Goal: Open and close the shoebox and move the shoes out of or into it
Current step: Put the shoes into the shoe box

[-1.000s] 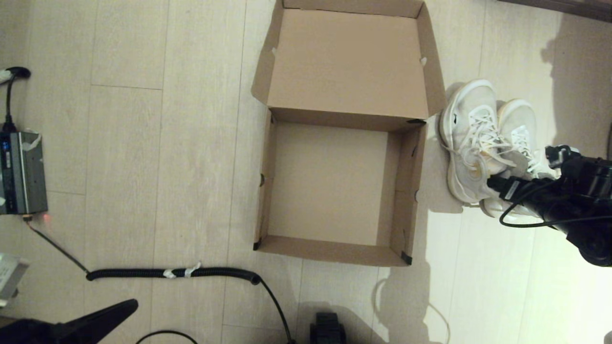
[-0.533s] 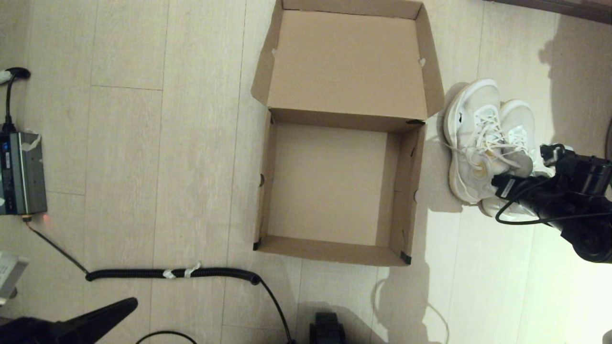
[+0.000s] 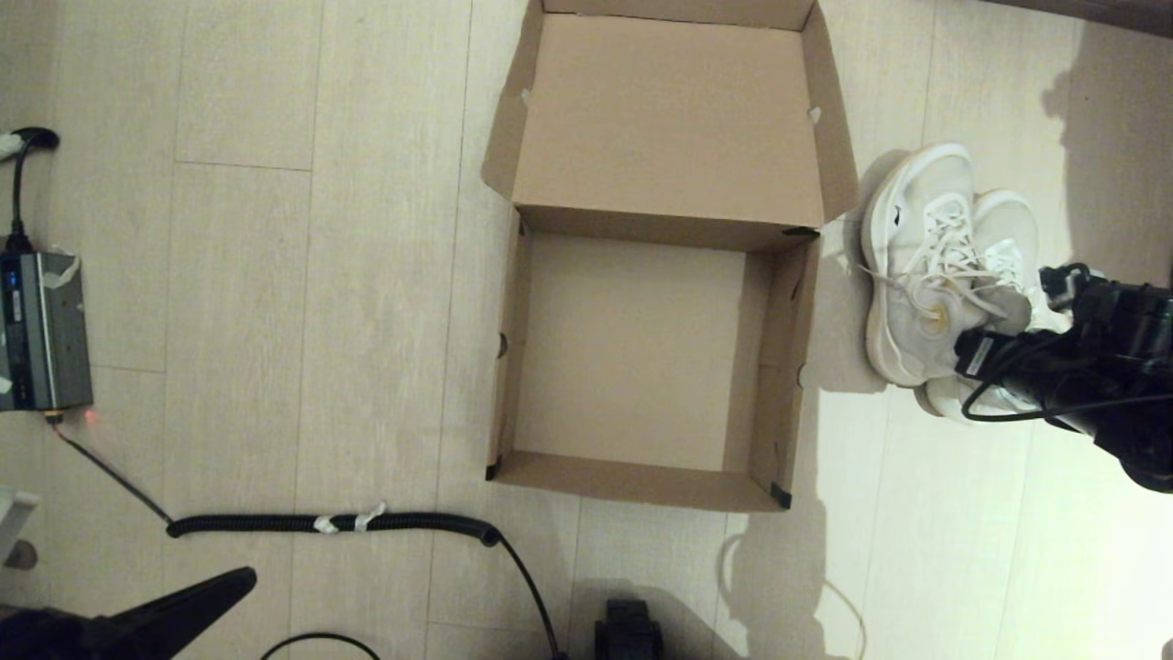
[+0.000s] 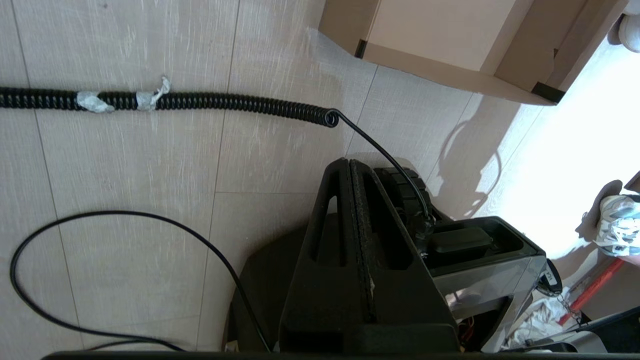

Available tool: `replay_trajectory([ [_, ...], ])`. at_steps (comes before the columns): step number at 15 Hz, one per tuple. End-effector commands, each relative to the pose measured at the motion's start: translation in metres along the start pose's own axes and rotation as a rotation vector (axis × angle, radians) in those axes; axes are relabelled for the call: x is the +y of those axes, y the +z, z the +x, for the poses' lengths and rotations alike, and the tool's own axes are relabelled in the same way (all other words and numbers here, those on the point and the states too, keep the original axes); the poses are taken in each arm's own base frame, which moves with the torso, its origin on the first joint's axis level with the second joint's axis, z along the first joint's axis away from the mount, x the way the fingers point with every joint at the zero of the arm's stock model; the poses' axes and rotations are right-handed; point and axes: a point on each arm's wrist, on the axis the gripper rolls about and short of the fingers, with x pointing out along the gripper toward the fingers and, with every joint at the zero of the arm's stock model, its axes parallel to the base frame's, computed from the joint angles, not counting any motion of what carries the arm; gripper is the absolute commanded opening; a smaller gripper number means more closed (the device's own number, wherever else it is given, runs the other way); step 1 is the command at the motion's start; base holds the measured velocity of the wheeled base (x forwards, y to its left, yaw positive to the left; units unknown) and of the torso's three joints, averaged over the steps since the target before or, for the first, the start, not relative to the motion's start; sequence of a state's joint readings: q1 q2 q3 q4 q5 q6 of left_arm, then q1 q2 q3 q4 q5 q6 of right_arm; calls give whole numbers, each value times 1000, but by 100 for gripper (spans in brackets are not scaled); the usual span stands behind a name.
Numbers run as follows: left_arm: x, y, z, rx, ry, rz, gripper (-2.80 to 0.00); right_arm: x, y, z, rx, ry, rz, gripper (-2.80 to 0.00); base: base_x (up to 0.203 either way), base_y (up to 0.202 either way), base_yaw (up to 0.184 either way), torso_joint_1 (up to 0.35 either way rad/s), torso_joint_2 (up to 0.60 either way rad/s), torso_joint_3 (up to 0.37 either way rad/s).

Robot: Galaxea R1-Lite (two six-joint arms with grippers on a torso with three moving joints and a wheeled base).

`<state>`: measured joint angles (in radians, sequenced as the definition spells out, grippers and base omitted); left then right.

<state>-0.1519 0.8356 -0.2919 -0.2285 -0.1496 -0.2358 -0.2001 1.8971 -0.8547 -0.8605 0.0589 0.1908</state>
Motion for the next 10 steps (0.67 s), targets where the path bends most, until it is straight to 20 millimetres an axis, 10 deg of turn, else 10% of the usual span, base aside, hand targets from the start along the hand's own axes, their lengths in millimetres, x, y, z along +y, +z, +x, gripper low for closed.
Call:
replay_trajectory([
  [1,0,0,-2,-13,-4,0,-280,2,12,-7,-41,8,-1,-280,0,0,0,0,0,0],
  [10,0,0,-1,-5,-3,-1,-280,5,22,-14,-57,12,-24,-280,0,0,0,0,0,0],
])
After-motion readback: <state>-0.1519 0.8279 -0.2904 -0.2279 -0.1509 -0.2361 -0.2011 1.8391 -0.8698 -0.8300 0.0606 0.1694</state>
